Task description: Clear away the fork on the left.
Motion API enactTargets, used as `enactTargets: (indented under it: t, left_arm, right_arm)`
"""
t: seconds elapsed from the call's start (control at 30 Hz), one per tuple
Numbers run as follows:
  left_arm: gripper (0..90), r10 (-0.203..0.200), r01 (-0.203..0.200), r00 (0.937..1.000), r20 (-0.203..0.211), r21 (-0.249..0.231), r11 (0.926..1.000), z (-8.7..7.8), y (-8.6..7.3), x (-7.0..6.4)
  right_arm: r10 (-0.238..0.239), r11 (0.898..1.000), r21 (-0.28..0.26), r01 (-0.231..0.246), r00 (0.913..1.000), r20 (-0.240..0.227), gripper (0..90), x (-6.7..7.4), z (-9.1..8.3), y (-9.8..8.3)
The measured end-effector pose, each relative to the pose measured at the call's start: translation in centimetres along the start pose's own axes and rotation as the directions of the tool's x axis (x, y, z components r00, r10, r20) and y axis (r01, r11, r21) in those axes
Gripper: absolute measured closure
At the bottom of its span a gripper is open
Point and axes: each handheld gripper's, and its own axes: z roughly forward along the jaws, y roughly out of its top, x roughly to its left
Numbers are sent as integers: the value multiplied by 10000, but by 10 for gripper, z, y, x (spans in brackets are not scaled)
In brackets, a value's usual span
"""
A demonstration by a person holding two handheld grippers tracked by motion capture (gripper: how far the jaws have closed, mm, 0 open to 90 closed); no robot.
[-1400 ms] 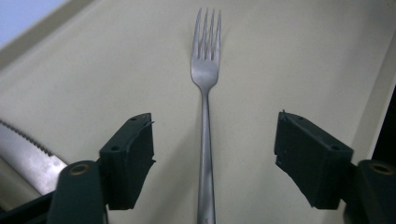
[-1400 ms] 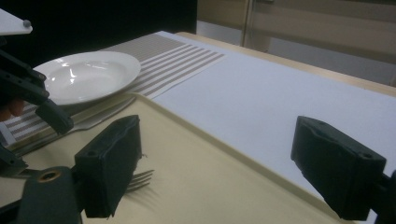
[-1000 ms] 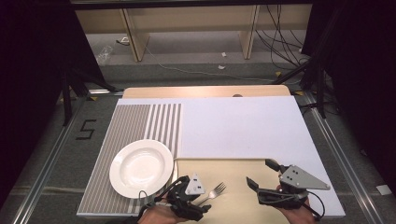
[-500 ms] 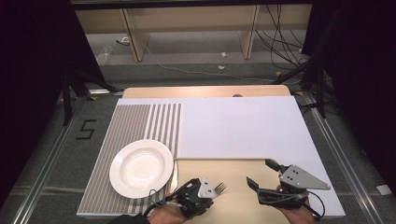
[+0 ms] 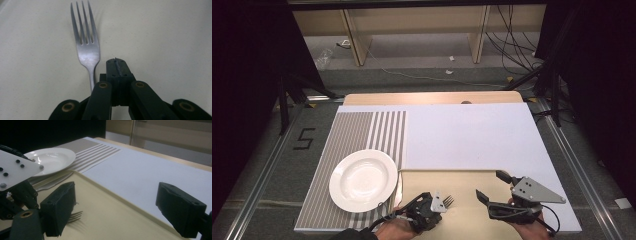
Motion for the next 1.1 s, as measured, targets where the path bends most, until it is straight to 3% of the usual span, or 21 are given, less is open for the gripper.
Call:
enactTargets:
  t: [0.5, 0.67, 1.1]
  left_arm:
    - [891, -378, 380, 9982, -458, 47, 9993, -1, 0, 10]
    - [892, -722, 723, 9952, -668, -2, 9974, -2, -2, 17]
    - [891, -1125, 1144, 9865, -1192, 93, 9934, -6, -5, 28]
  right_arm:
    - [-13, 10000, 13, 13, 10000, 11, 172, 0, 0, 0]
    - [-27, 10000, -24, 27, 10000, 9, 172, 0, 0, 0]
    - [-99, 9999, 47, 99, 9999, -27, 172, 0, -1, 0]
